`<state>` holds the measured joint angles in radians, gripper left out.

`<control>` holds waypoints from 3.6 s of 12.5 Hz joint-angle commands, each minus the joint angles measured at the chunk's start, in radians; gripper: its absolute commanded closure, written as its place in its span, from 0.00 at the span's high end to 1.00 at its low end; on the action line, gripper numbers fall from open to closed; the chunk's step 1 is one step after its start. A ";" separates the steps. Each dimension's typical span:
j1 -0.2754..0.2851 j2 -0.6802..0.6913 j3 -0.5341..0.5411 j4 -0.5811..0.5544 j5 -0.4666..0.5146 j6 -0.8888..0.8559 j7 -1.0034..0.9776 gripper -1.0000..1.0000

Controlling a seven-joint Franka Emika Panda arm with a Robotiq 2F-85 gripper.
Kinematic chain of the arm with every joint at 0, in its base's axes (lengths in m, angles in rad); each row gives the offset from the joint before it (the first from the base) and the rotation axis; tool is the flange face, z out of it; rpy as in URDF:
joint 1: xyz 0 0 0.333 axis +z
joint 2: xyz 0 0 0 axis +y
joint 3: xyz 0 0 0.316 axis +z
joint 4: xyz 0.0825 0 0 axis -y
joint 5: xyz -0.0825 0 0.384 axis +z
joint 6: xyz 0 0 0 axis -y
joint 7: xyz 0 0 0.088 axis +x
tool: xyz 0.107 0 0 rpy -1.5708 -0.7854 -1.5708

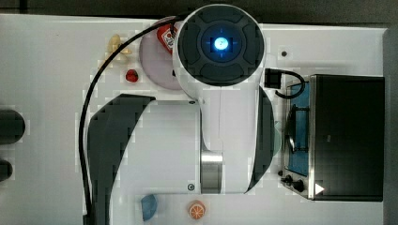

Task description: Drag strainer right to left.

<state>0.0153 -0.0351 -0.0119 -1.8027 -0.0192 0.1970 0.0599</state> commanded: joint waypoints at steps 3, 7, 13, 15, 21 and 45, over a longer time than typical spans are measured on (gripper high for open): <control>-0.040 -0.513 -0.056 -0.267 -0.034 -0.218 -0.059 1.00; -0.040 -0.492 -0.054 -0.363 -0.034 -0.190 -0.050 1.00; -0.040 -0.344 -0.048 -0.636 -0.034 0.255 0.178 1.00; -0.039 -0.265 -0.048 -0.701 -0.034 0.427 0.310 1.00; -0.035 0.060 -0.044 -0.691 -0.034 0.687 0.570 1.00; 0.140 0.387 0.085 -0.674 -0.025 1.077 0.955 1.00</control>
<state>0.1247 0.3774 0.0418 -2.4805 -0.0557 1.2754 0.9204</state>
